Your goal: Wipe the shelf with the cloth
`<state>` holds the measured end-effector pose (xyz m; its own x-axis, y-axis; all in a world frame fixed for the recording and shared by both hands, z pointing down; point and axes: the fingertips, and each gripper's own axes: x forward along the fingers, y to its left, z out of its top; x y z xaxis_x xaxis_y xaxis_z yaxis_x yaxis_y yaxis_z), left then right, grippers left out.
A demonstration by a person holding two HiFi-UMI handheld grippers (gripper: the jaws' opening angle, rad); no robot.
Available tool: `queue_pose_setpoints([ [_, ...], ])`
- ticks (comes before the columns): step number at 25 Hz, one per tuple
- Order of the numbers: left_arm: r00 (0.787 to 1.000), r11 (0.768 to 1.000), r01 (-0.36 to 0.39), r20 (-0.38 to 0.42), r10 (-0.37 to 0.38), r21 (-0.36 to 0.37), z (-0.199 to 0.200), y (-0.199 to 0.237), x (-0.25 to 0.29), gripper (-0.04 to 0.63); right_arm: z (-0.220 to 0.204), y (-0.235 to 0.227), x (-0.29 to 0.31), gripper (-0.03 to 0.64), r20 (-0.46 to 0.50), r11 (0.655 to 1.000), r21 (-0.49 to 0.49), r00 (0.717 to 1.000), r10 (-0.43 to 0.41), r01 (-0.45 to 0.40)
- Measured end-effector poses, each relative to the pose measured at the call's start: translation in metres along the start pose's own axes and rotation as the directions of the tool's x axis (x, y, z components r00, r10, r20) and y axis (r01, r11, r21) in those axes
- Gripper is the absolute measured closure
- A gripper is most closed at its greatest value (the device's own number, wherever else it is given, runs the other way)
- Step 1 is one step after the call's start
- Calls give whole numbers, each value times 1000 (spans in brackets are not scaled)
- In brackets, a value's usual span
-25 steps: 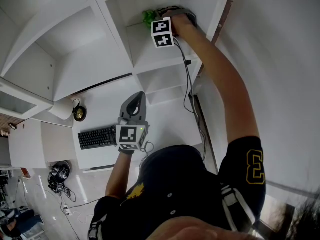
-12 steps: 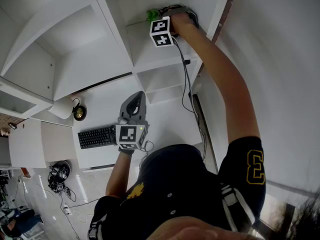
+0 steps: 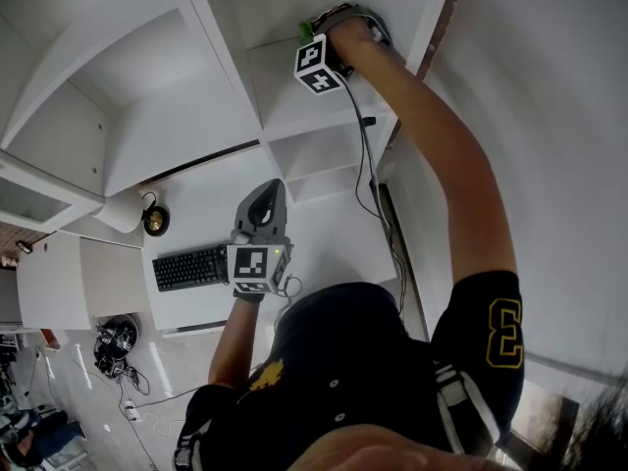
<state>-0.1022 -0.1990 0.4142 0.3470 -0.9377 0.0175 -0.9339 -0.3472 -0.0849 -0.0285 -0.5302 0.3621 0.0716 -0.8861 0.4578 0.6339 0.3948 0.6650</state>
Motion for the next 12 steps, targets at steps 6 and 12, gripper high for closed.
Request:
queue_pose_setpoints([
  [6,1000,1000,-2,-3,2,-9,-2,2,-2,578,-7,5,3,502,-49,998,-14,997,56,-57],
  [12,1000,1000,-17,0,17,-14,-2,6,-6,578,1,-4,-8,499,42,998,61,999,7,-10],
])
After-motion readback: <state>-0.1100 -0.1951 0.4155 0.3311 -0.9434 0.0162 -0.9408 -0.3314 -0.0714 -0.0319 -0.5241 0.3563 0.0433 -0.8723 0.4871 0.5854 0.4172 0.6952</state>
